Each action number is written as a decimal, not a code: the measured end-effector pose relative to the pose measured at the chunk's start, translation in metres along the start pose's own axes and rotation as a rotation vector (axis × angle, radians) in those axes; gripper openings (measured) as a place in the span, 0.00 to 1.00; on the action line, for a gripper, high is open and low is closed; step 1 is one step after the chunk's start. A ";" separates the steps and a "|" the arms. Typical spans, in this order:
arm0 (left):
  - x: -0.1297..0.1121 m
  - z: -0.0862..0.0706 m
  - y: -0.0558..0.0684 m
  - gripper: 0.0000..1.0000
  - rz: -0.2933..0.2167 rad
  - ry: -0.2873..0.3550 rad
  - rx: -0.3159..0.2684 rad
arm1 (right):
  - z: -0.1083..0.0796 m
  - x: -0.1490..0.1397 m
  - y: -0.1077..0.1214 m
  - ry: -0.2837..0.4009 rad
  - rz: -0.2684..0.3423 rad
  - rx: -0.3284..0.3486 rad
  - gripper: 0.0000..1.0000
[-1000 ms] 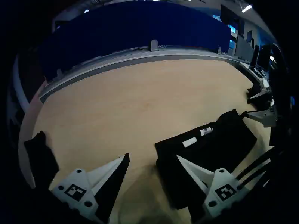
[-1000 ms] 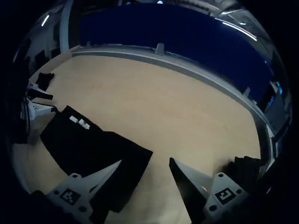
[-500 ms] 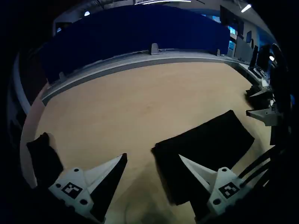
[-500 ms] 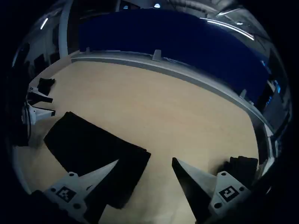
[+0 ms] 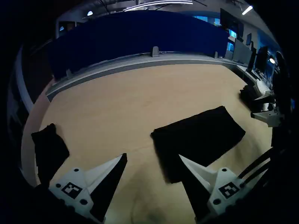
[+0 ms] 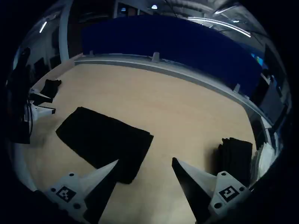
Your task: Fold towel
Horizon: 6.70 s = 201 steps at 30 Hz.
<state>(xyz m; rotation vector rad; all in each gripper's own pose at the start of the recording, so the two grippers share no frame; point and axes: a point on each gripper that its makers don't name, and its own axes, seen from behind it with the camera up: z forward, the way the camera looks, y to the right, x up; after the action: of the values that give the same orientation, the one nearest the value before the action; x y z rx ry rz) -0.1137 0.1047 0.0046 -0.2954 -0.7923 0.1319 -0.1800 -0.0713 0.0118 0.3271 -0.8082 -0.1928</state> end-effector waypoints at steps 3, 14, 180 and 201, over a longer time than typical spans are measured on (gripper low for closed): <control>-0.006 -0.012 0.000 0.92 -0.004 0.004 0.004 | -0.013 -0.005 -0.001 0.005 0.002 -0.004 1.00; -0.021 -0.040 -0.012 0.92 -0.038 0.022 0.057 | -0.020 -0.011 -0.017 0.022 -0.020 0.069 1.00; -0.081 -0.177 -0.048 0.92 -0.301 0.113 0.211 | 0.063 -0.032 -0.190 -0.142 -0.339 0.428 0.30; -0.075 -0.173 -0.047 0.92 -0.291 0.115 0.203 | 0.053 -0.010 -0.188 -0.097 -0.352 0.424 0.02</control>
<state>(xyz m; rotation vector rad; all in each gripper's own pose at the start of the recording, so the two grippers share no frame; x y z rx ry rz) -0.0414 0.0060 -0.1469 0.0066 -0.6939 -0.0778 -0.2338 -0.2547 -0.0285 0.8673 -0.8815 -0.3689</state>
